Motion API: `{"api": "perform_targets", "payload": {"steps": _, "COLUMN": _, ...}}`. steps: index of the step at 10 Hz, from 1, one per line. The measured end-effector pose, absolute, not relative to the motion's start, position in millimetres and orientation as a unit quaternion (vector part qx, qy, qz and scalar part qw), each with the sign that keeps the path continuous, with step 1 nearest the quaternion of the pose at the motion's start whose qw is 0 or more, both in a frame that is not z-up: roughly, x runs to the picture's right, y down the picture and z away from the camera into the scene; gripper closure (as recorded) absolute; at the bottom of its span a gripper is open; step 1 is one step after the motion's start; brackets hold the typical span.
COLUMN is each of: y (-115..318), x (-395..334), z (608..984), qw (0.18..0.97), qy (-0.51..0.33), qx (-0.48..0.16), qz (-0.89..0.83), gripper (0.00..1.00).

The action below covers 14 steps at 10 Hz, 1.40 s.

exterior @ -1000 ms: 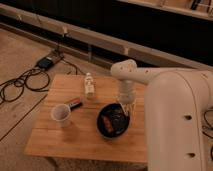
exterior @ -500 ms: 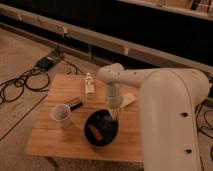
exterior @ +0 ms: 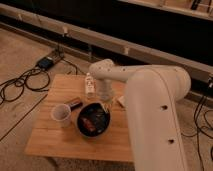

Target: Drag the ceramic bowl in a circle

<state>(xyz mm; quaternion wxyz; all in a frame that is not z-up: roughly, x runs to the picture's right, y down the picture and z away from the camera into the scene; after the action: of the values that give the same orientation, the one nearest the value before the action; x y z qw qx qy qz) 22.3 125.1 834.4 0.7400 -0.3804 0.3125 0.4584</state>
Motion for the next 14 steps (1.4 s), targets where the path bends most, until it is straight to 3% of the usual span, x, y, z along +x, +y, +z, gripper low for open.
{"api": "perform_targets", "payload": {"steps": 4, "y": 94.4, "x": 69.2, "z": 850.7, "qw": 0.714, "qy": 0.346, "qx": -0.318, "qz": 0.519, "gripper": 0.92}}
{"api": "perform_targets", "payload": {"steps": 7, "y": 97.1, "x": 113.0, "z": 847.6, "qw": 0.684, "qy": 0.387, "qx": -0.283, "qz": 0.549, "gripper": 0.92}}
{"api": "perform_targets", "payload": {"steps": 14, "y": 143.0, "x": 121.8, "z": 827.1, "qw": 0.642, "qy": 0.385, "qx": -0.323, "qz": 0.579, "gripper": 0.92}}
